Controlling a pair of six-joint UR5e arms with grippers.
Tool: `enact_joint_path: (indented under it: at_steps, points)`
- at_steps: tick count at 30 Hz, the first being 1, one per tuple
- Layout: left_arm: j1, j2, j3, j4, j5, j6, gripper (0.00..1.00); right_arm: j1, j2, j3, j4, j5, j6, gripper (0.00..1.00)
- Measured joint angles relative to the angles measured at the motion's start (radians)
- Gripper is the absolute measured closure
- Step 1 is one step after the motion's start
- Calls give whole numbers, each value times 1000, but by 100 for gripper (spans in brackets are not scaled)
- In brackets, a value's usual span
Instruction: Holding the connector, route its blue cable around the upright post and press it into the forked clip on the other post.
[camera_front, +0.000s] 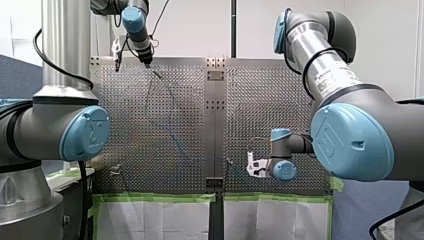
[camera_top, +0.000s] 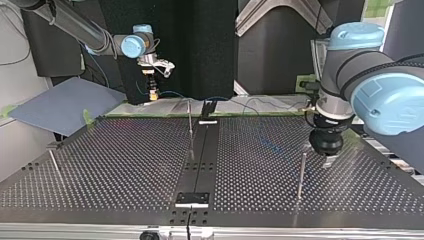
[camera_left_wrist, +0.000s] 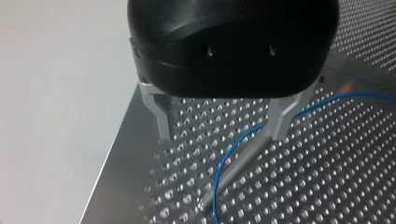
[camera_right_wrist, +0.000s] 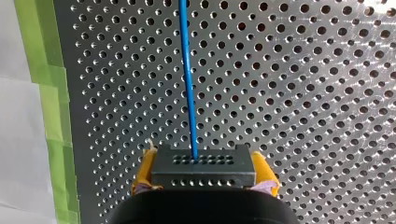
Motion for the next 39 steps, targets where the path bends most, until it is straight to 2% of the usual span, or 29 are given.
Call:
enact_joint_path:
  at_steps: [8,28,36,39]
  points:
    - [-3,0,0,-4,-20,-11,0,0,0,0,0,0,0,100]
    - [-20,1,0,-2,-10,-11,0,0,0,0,3,0,0,100]
    - [-48,1,0,11,30,35,0,-1,0,0,10,1,-1,100]
    - [-67,1,-1,18,30,59,0,-1,0,0,11,1,0,100]
